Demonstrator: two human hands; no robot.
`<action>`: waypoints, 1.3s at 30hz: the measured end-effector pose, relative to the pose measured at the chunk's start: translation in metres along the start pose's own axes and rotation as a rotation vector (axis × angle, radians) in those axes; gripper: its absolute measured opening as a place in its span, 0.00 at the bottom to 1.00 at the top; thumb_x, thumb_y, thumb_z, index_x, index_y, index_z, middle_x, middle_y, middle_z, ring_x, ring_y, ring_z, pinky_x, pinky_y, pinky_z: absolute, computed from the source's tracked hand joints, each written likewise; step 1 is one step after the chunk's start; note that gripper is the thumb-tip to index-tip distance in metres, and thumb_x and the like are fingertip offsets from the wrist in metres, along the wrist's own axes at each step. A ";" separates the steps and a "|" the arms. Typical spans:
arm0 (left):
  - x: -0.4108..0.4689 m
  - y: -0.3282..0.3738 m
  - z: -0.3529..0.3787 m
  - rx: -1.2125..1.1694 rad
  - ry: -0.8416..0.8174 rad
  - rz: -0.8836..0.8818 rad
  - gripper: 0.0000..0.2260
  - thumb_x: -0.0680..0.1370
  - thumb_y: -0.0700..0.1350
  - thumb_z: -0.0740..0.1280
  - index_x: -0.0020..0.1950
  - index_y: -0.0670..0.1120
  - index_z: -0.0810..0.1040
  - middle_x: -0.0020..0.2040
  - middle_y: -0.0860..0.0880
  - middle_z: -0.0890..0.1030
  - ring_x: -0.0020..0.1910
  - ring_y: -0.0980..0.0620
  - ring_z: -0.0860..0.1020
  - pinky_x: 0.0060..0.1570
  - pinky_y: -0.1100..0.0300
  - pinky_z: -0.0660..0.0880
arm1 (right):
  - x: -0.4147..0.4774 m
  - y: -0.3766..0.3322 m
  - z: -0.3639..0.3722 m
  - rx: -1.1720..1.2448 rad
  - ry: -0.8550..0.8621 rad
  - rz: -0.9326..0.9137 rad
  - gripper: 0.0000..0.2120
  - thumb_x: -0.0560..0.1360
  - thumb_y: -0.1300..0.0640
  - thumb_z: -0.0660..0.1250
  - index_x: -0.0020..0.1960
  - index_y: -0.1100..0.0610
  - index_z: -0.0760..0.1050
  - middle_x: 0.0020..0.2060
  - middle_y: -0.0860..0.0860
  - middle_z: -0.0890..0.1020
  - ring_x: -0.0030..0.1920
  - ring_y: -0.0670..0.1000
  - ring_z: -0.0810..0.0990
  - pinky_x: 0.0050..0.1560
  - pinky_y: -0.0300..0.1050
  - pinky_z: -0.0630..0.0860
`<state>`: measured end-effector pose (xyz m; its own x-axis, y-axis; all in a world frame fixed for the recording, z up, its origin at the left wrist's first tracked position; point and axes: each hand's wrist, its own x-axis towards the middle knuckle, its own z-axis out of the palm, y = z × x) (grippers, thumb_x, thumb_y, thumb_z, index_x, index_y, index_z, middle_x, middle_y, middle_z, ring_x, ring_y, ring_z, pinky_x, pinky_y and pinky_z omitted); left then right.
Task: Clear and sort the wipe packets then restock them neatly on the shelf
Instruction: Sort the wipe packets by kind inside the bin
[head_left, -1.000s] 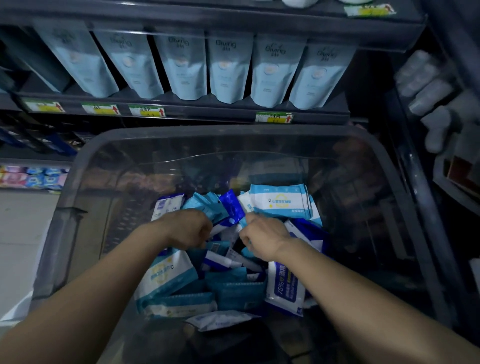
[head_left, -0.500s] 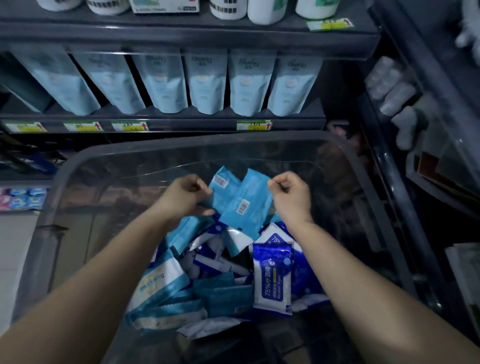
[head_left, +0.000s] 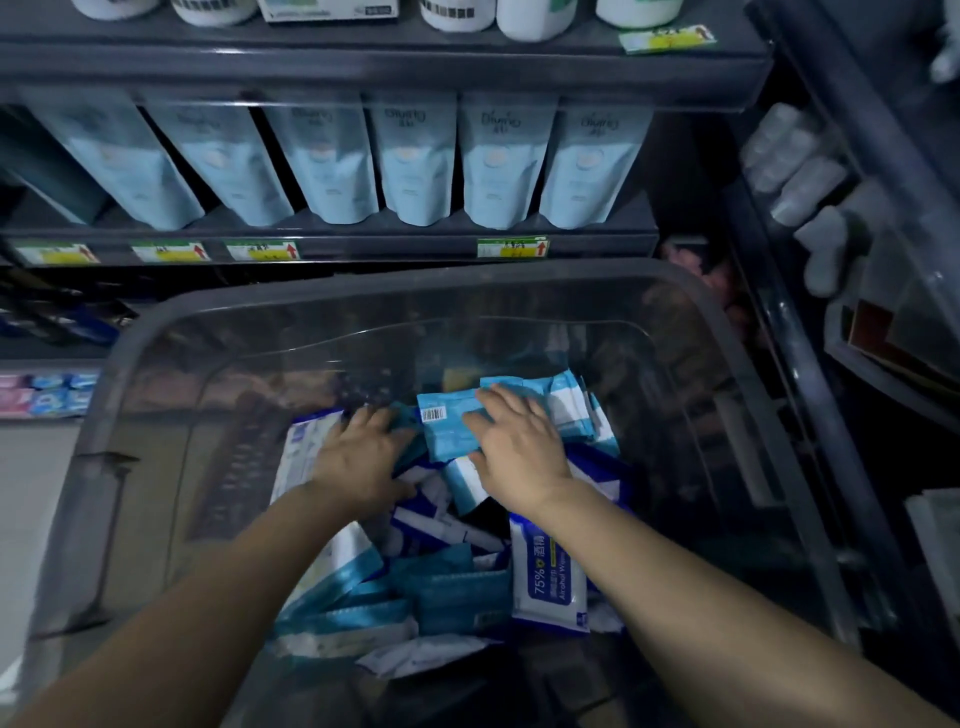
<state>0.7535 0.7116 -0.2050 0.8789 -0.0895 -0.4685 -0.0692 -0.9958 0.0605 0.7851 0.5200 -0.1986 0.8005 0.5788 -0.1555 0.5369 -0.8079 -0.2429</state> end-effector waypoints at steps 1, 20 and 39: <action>-0.004 -0.003 0.002 0.035 -0.022 0.013 0.31 0.73 0.62 0.65 0.73 0.54 0.62 0.74 0.49 0.61 0.73 0.47 0.57 0.69 0.51 0.58 | 0.002 -0.006 0.002 0.052 0.020 -0.071 0.19 0.74 0.61 0.68 0.65 0.58 0.76 0.68 0.57 0.73 0.71 0.58 0.67 0.70 0.54 0.62; -0.005 0.007 0.003 0.316 0.046 -0.130 0.26 0.79 0.63 0.52 0.67 0.46 0.71 0.63 0.46 0.73 0.65 0.45 0.67 0.72 0.36 0.43 | 0.042 -0.027 0.030 -0.319 -0.110 -0.072 0.18 0.77 0.51 0.64 0.65 0.54 0.72 0.64 0.58 0.74 0.66 0.62 0.70 0.71 0.60 0.57; -0.025 -0.024 -0.037 -0.689 0.398 -0.205 0.12 0.80 0.45 0.62 0.36 0.48 0.72 0.37 0.44 0.79 0.41 0.43 0.77 0.42 0.55 0.68 | 0.035 -0.026 -0.016 0.727 0.131 0.276 0.17 0.68 0.51 0.77 0.54 0.55 0.79 0.52 0.50 0.79 0.55 0.51 0.76 0.57 0.45 0.72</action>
<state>0.7509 0.7387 -0.1622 0.9533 0.2356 -0.1888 0.3019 -0.7437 0.5964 0.8030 0.5597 -0.1819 0.9287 0.3133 -0.1983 0.0414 -0.6191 -0.7842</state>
